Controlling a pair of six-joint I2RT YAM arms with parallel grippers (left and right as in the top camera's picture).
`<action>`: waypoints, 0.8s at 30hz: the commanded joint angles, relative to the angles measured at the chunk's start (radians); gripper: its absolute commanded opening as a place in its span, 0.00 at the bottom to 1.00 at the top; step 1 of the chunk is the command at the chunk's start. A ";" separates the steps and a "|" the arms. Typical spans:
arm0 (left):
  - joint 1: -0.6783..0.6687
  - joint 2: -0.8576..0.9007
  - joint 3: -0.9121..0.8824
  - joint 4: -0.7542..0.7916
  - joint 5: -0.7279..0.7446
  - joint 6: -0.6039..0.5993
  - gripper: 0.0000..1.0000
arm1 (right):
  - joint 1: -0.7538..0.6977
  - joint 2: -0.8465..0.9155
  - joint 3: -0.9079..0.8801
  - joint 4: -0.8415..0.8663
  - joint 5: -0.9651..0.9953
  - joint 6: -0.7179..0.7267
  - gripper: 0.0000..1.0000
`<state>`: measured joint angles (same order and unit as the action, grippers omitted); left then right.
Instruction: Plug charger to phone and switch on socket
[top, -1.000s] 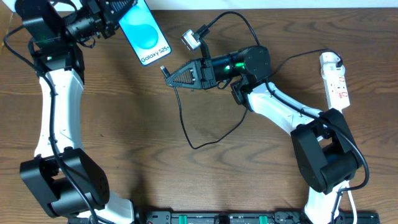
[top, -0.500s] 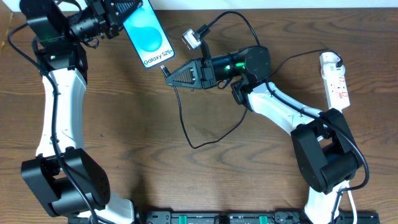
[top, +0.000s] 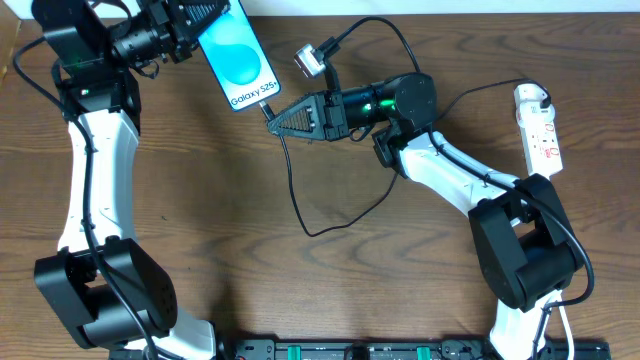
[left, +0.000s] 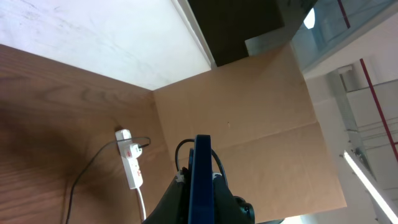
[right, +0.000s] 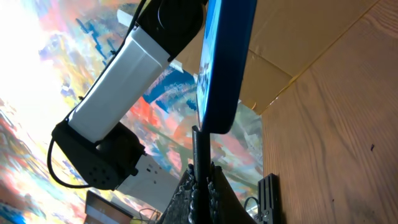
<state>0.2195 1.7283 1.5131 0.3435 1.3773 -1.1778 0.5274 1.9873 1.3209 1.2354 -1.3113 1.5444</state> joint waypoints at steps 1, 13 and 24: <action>-0.019 -0.003 0.007 -0.003 -0.006 0.002 0.07 | -0.008 -0.002 0.010 0.005 0.023 -0.016 0.01; -0.023 -0.003 0.007 -0.066 -0.032 0.004 0.07 | -0.018 -0.002 0.010 0.003 0.023 -0.016 0.01; -0.023 -0.003 0.007 -0.066 -0.031 0.037 0.07 | -0.029 -0.002 0.010 0.003 0.027 -0.016 0.01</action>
<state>0.2016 1.7283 1.5131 0.2714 1.3281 -1.1549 0.5098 1.9873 1.3209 1.2339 -1.3197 1.5414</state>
